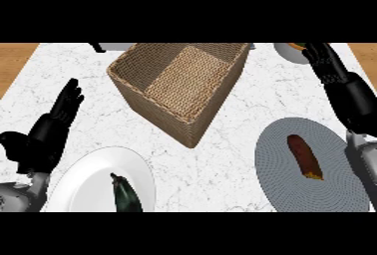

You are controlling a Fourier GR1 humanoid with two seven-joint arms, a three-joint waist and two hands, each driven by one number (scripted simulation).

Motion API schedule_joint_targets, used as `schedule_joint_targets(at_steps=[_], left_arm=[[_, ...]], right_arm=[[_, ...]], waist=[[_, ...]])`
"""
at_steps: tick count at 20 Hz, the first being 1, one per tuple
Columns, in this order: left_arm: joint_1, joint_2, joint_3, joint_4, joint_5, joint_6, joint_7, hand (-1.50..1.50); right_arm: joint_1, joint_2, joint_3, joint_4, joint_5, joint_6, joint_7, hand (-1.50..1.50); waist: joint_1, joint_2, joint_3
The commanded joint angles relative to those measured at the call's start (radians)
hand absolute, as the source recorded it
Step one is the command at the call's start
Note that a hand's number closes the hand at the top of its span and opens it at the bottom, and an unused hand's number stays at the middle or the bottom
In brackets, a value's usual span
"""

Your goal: Pick the sweet potato from the placemat and place it in the basket

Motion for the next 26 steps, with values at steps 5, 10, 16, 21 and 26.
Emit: schedule_joint_targets(at_steps=[5, 10, 16, 21, 26], left_arm=[[-0.042, 0.005, 0.003, 0.026, -0.037, -0.133, -0.124, 0.0], [-0.018, -0.034, -0.031, 0.054, -0.018, -0.193, -0.157, 0.0], [-0.011, -0.04, -0.021, 0.051, -0.028, -0.201, -0.131, 0.0], [-0.034, -0.038, -0.002, 0.097, -0.026, -0.223, -0.153, 0.0], [-0.026, -0.043, -0.001, 0.095, -0.032, -0.218, -0.147, 0.0]], right_arm=[[0.028, -0.145, -0.061, 0.205, -0.131, 0.343, -0.008, 1.5], [0.204, 0.009, 0.171, 0.039, 0.057, 0.373, -0.313, -1.5], [0.355, 0.03, 0.243, -0.153, 0.387, -0.021, -0.154, -1.5], [0.221, -0.106, 0.123, -0.272, 0.528, -0.101, 0.117, -1.5], [0.175, -0.335, 0.092, -0.415, 0.635, 0.072, 0.365, -1.5]], waist=[[-0.023, 0.025, -0.004], [-0.035, 0.019, -0.003], [-0.047, 0.01, -0.005], [-0.057, 0.008, -0.009], [-0.06, 0.005, -0.012]])
